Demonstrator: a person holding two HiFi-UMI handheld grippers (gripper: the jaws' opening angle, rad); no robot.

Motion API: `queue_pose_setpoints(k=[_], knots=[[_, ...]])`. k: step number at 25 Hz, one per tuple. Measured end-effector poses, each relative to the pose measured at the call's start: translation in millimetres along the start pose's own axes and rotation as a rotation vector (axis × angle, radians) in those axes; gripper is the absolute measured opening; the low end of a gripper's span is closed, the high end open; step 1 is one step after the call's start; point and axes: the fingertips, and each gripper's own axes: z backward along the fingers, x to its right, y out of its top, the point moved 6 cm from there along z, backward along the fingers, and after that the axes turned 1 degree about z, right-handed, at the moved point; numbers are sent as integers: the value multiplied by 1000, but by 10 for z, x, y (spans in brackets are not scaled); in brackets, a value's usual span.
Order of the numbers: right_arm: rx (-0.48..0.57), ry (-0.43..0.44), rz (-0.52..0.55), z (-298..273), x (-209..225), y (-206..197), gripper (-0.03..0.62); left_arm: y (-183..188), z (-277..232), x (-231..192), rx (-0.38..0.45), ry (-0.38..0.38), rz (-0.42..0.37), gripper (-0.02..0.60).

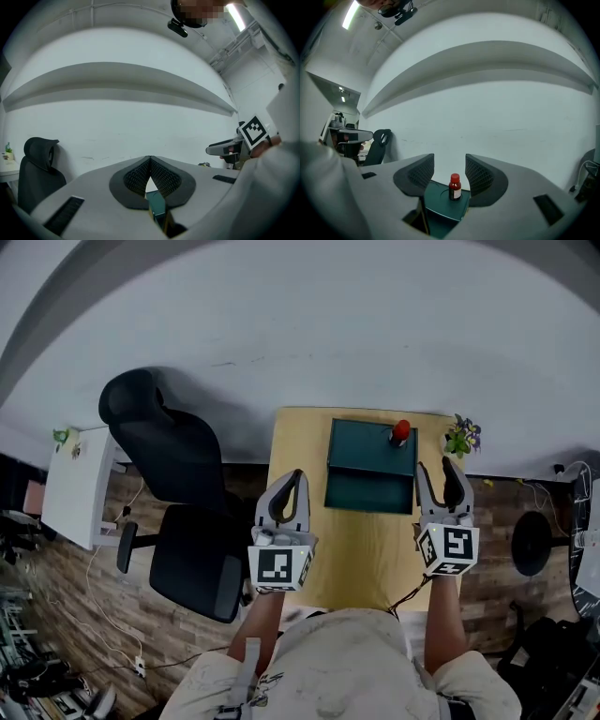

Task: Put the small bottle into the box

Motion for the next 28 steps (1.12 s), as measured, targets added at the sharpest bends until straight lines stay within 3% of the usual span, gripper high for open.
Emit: queue_pose_setpoints(k=[8, 16, 18, 23, 28], knots=[[-57, 19, -12, -384, 93, -256, 222, -178, -154, 96, -38, -7, 2, 8], [-117, 47, -13, -768, 128, -539, 222, -379, -230, 137, -137, 9, -9, 8], [-122, 52, -5, -845, 128, -593, 222, -432, -236, 154, -168, 8, -4, 8], [-132, 64, 13, -1038, 97, -713, 222, -504, -252, 193, -149, 21, 8, 8], [-139, 62, 53, -1188, 84, -826, 222, -652, -298, 223, -215, 3, -4, 8]])
